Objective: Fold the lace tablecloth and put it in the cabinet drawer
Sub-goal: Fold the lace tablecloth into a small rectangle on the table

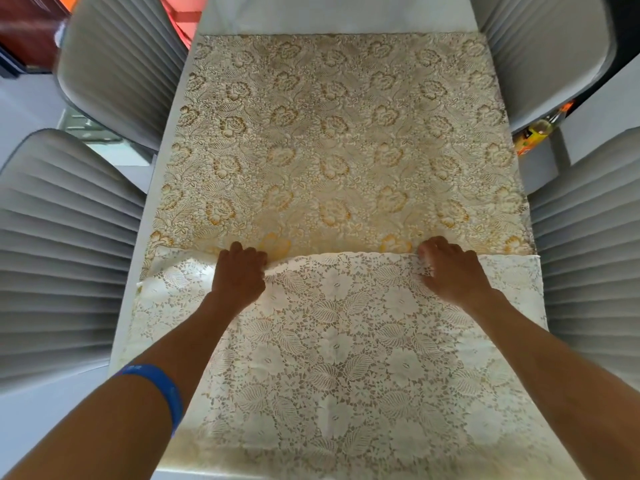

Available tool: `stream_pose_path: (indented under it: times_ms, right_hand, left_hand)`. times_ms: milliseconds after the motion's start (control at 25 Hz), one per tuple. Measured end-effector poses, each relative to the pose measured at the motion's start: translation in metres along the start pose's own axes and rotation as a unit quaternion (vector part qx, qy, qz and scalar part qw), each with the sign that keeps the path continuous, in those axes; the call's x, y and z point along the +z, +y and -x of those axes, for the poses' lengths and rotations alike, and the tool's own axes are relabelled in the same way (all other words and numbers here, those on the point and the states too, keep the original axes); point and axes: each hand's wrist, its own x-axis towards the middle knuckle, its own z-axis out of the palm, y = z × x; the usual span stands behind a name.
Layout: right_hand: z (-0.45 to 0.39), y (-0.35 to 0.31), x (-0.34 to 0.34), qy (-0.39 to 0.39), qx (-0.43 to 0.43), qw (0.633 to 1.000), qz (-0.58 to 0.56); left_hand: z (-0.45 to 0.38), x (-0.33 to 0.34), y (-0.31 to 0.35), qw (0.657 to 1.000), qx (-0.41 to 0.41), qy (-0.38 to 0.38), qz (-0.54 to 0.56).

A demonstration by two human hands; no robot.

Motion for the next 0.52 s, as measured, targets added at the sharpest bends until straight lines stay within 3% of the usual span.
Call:
stream_pose_path:
  times_ms: [280,520]
  right_hand:
    - [0.001,0.007,-0.012,-0.030,0.035,0.997,0.063]
    - [0.019,0.026,-0.005,0.003,0.126,0.988,-0.094]
  left_hand:
    - [0.021,-0.029,-0.023,0.999,-0.029,0.037,0.003]
    - [0.030,-0.040,-0.035,0.993,-0.109,-0.022,0.040]
